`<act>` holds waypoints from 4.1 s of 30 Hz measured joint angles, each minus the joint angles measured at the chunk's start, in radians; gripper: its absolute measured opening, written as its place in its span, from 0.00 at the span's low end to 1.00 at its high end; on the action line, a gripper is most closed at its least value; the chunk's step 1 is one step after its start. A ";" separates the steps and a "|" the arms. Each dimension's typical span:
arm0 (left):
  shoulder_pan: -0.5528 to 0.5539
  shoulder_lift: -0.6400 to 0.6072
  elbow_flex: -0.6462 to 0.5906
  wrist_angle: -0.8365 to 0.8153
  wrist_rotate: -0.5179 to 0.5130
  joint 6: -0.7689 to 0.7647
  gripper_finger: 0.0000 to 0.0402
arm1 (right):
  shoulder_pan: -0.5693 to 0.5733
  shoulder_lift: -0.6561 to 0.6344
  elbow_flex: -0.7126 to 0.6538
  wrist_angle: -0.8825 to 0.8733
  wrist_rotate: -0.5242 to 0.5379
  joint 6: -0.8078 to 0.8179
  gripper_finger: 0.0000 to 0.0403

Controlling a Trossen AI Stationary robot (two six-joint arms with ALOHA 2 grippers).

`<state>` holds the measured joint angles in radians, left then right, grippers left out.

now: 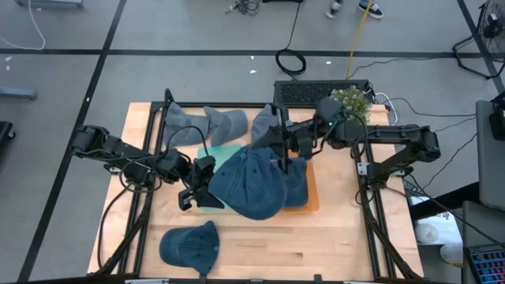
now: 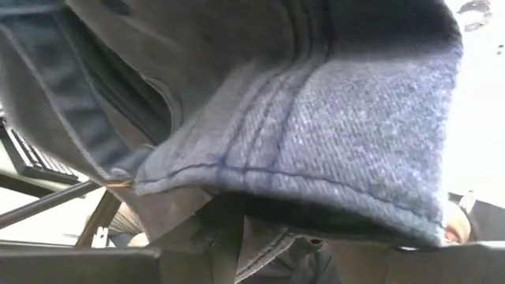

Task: Pick & Place hat
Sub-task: Put the right blue cap into the orange bin

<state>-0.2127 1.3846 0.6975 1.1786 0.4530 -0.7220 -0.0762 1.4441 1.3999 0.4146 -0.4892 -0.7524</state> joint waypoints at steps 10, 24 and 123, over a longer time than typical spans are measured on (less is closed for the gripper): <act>0.055 0.000 0.000 -0.003 -0.005 0.040 0.42 | 0.159 0.000 0.000 -0.001 0.427 -0.220 0.00; 0.220 0.000 0.000 -0.009 0.084 0.028 0.42 | 0.330 0.000 0.000 0.000 0.946 -0.375 0.00; 0.382 -0.246 -0.001 -0.967 0.063 1.099 0.00 | 0.185 0.021 0.399 -1.185 0.659 0.735 0.65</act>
<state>0.1692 1.1387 0.6968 0.2113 0.5161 0.3767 0.1093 1.4649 1.7986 -0.7709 0.1701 -0.0170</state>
